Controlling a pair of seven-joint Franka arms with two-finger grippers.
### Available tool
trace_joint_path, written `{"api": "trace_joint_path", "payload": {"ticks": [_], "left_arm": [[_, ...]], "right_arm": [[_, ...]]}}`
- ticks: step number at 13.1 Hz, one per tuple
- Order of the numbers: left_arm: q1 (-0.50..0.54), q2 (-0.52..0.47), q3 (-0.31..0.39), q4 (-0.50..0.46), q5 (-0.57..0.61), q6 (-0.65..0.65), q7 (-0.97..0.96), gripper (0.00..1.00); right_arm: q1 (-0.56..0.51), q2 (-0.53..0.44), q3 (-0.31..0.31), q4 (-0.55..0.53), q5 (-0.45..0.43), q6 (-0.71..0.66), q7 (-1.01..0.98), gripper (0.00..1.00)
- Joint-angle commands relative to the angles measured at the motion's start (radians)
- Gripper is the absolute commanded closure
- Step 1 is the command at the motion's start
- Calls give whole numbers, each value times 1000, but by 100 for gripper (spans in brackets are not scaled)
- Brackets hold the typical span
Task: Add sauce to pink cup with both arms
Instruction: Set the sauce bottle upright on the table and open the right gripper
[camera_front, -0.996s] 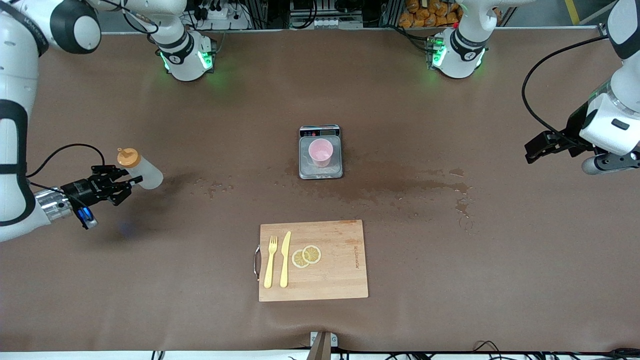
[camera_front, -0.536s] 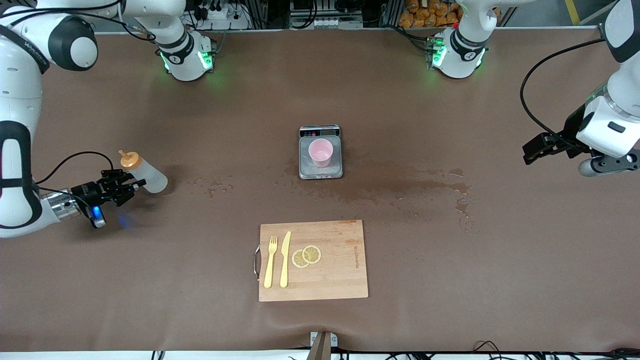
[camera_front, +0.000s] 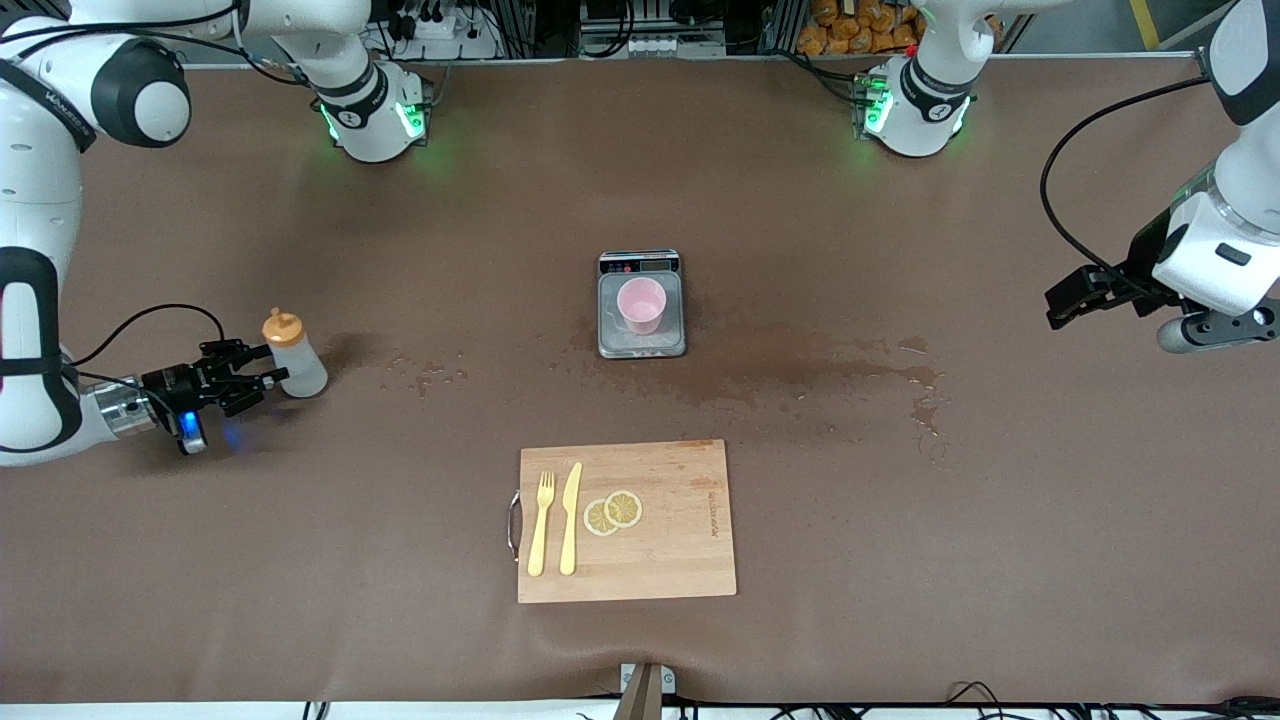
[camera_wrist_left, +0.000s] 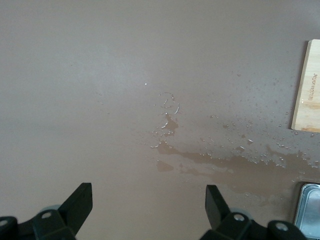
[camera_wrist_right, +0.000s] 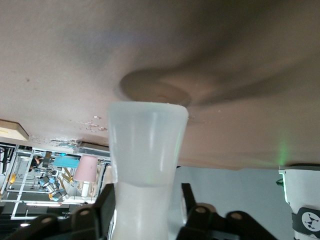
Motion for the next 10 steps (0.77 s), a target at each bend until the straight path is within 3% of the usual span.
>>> {"api": "trace_joint_path", "payload": {"ticks": [1, 3, 4, 5, 10], "left_arm": [[0, -3, 4, -1, -20, 6, 16, 0], [1, -3, 4, -1, -20, 6, 19, 0], [3, -3, 4, -1, -20, 6, 19, 0], [6, -5, 4, -1, -21, 4, 21, 0], [9, -6, 4, -1, -21, 4, 25, 0]], "right_arm": [[-18, -3, 18, -23, 14, 10, -2, 36], [-18, -3, 18, -17, 14, 11, 4, 31], [-18, -4, 16, -13, 13, 11, 10, 12], [-19, -9, 12, 3, 14, 11, 15, 0], [-9, -26, -51, 105, 7, 11, 33, 0]]}}
